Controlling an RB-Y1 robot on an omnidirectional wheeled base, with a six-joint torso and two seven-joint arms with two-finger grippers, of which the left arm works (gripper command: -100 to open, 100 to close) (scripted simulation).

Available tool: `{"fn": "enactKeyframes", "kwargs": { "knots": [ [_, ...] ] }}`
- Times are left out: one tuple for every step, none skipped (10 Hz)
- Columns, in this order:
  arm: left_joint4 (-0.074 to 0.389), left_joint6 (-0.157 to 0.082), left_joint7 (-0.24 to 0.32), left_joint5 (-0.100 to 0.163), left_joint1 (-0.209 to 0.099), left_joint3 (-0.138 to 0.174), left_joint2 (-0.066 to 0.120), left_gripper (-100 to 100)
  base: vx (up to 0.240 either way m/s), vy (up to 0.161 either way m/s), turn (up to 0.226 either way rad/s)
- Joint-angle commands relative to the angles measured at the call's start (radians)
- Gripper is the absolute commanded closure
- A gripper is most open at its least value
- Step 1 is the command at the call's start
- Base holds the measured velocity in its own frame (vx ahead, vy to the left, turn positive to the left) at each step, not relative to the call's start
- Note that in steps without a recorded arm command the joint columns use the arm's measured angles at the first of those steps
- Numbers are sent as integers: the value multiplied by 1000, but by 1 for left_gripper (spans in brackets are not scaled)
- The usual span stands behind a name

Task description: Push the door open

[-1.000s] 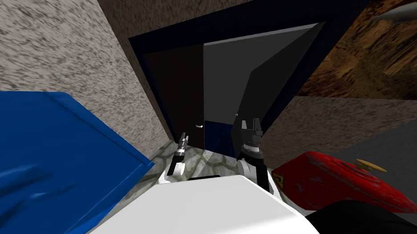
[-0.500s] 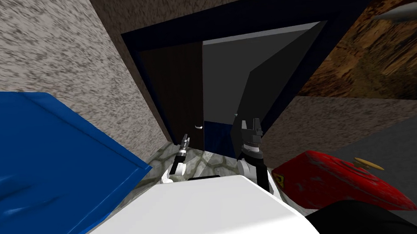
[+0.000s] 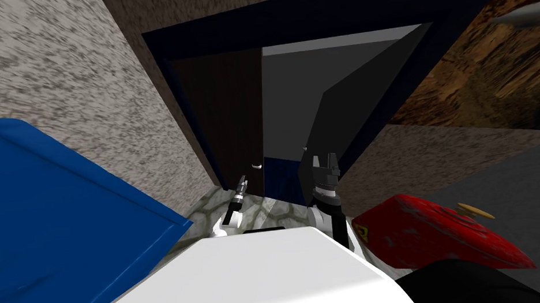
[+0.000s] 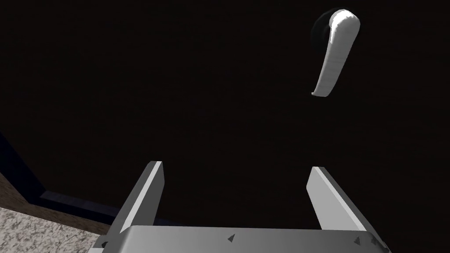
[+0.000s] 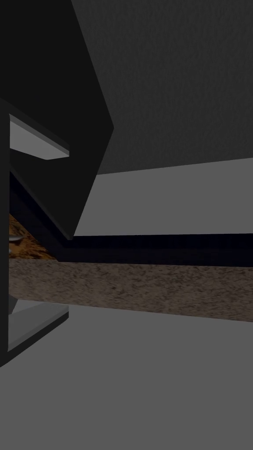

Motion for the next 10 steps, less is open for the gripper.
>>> {"fn": "enactKeyframes", "kwargs": {
  "knots": [
    [50,-9,-4,0,-17,-5,-3,-100,92,36,-76],
    [58,-9,-4,0,-17,-5,-3,-100,63,33,-15],
    [91,-14,-6,0,-30,-7,-6,-100,50,33,-27],
    [125,-18,-9,0,-43,-9,-9,-100,59,43,-63],
    [148,-23,-11,0,-55,-12,-12,-100,77,40,-67],
    [184,-27,-13,0,-67,-14,-15,-100,85,40,-59],
    [188,-27,-13,0,-67,-14,-15,-100,60,33,-15],
    [216,-31,-15,0,-78,-16,-19,-100,52,35,-32],
    [245,-35,-18,1,-89,-18,-22,-100,65,35,-58],
    [274,-39,-20,1,-100,-20,-26,-100,75,38,-50]
  ]
}}
